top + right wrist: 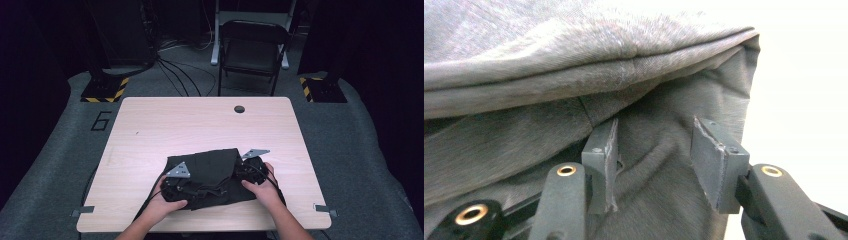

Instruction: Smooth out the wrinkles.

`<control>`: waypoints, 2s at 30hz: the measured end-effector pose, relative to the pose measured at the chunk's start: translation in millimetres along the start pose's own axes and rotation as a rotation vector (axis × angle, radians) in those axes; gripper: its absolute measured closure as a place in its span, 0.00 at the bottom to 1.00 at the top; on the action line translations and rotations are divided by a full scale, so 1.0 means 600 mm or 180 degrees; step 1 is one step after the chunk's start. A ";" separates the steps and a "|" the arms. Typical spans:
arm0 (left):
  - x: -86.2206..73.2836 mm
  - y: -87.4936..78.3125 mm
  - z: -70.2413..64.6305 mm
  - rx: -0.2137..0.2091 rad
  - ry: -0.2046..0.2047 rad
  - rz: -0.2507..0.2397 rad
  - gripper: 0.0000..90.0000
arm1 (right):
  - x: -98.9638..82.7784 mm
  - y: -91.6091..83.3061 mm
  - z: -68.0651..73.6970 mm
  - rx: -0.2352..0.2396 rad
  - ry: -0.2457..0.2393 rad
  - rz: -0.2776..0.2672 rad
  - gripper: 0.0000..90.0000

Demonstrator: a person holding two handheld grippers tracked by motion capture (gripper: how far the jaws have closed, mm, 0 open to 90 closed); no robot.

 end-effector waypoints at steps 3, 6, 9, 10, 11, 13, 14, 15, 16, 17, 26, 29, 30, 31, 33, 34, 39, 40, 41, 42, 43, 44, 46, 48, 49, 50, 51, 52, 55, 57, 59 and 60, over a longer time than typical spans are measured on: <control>-0.009 -0.033 0.005 0.0092 -0.0023 -0.0098 0.56 | 0.001 -0.020 -0.002 -0.0043 0.0005 -0.0026 0.59; -0.020 -0.062 0.020 0.0316 -0.0115 -0.0157 0.55 | 0.000 -0.042 -0.005 -0.0109 0.0008 -0.0067 0.59; -0.033 -0.076 0.037 0.0439 -0.0314 -0.0223 0.53 | -0.002 -0.064 -0.010 -0.0220 0.0009 -0.0104 0.59; -0.037 -0.077 0.042 0.0464 -0.0386 -0.0240 0.53 | -0.002 -0.070 -0.009 -0.0233 0.0057 -0.0138 0.59; -0.040 -0.077 0.046 0.0501 -0.0402 -0.0241 0.52 | -0.002 -0.077 -0.008 -0.0229 0.0101 -0.0176 0.59; -0.048 -0.069 0.051 0.0535 -0.0441 -0.0199 0.51 | 0.001 -0.090 -0.006 -0.0251 0.0098 -0.0282 0.59; -0.051 -0.066 0.050 0.0517 -0.0459 -0.0163 0.51 | 0.004 -0.100 0.000 -0.0236 0.0096 -0.0381 0.59; -0.054 -0.061 0.051 0.0531 -0.0430 -0.0116 0.51 | 0.005 -0.104 0.004 -0.0207 0.0086 -0.0433 0.59; -0.056 -0.057 0.051 0.0557 -0.0417 -0.0081 0.50 | 0.007 -0.108 0.011 -0.0149 0.0070 -0.0495 0.59; -0.058 -0.055 0.052 0.0556 -0.0407 -0.0048 0.50 | 0.009 -0.112 0.019 -0.0054 0.0025 -0.0552 0.58; -0.074 -0.044 0.070 0.0617 -0.0488 0.0057 0.49 | 0.011 -0.086 0.077 0.0354 -0.0469 -0.0428 0.58; -0.079 -0.037 0.077 0.0610 -0.0532 0.0082 0.48 | 0.004 -0.070 0.085 0.0357 -0.0548 -0.0292 0.58; -0.081 -0.034 0.079 0.0605 -0.0554 0.0102 0.47 | 0.002 -0.065 0.087 0.0348 -0.0594 -0.0251 0.58; -0.082 -0.034 0.080 0.0598 -0.0567 0.0124 0.47 | -0.001 -0.059 0.090 0.0324 -0.0634 -0.0198 0.58; -0.083 -0.031 0.083 0.0607 -0.0557 0.0138 0.47 | -0.006 -0.052 0.092 0.0308 -0.0681 -0.0115 0.59; -0.083 -0.029 0.085 0.0625 -0.0548 0.0136 0.46 | -0.007 -0.047 0.092 0.0295 -0.0717 -0.0087 0.59; -0.085 -0.021 0.093 0.0598 -0.0608 0.0175 0.46 | -0.019 -0.029 0.090 0.0291 -0.0725 0.0077 0.59; -0.085 -0.020 0.094 0.0592 -0.0614 0.0174 0.46 | -0.021 -0.027 0.089 0.0294 -0.0752 0.0124 0.59; -0.085 -0.019 0.095 0.0611 -0.0629 0.0151 0.46 | -0.022 -0.024 0.089 0.0297 -0.0730 0.0123 0.59; -0.085 -0.018 0.096 0.0617 -0.0629 0.0143 0.46 | -0.023 -0.023 0.089 0.0297 -0.0725 0.0133 0.59; -0.085 -0.019 0.098 0.0623 -0.0611 0.0161 0.46 | -0.024 -0.019 0.089 0.0302 -0.0725 0.0132 0.59; -0.085 -0.018 0.099 0.0603 -0.0626 0.0167 0.46 | -0.025 -0.017 0.089 0.0294 -0.0730 0.0156 0.59; -0.084 -0.016 0.102 0.0640 -0.0617 0.0154 0.46 | -0.028 -0.012 0.092 0.0279 -0.0714 0.0165 0.59; -0.084 -0.015 0.104 0.0615 -0.0626 0.0175 0.46 | -0.030 -0.011 0.092 0.0289 -0.0713 0.0178 0.59; -0.083 -0.014 0.104 0.0611 -0.0657 0.0162 0.46 | -0.030 -0.011 0.090 0.0286 -0.0745 0.0160 0.59; -0.083 -0.014 0.105 0.0610 -0.0641 0.0165 0.46 | -0.030 -0.010 0.091 0.0285 -0.0694 0.0147 0.59; -0.083 -0.014 0.106 0.0610 -0.0634 0.0174 0.46 | -0.031 -0.009 0.090 0.0293 -0.0697 0.0140 0.59; -0.083 -0.013 0.106 0.0612 -0.0640 0.0167 0.46 | -0.032 -0.009 0.089 0.0323 -0.0711 0.0146 0.59; -0.082 -0.011 0.108 0.0631 -0.0667 0.0144 0.47 | -0.033 -0.008 0.088 0.0317 -0.0699 0.0127 0.59; -0.081 -0.010 0.109 0.0650 -0.0681 0.0124 0.47 | -0.033 -0.009 0.088 0.0307 -0.0691 0.0128 0.59; -0.080 -0.010 0.112 0.0674 -0.0660 0.0114 0.47 | -0.033 -0.009 0.090 0.0320 -0.0644 0.0113 0.58; -0.080 -0.010 0.113 0.0680 -0.0667 0.0111 0.47 | -0.033 -0.009 0.090 0.0329 -0.0638 0.0105 0.57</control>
Point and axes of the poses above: each handheld gripper's, and its own axes: y roughly forward along the jaws, x roughly out of its top, z roughly to its left, the point moved 3 cm from there along y, roughly forward along the jaws, and after that the axes turned 11 degrees about z, right-handed, at the moved point
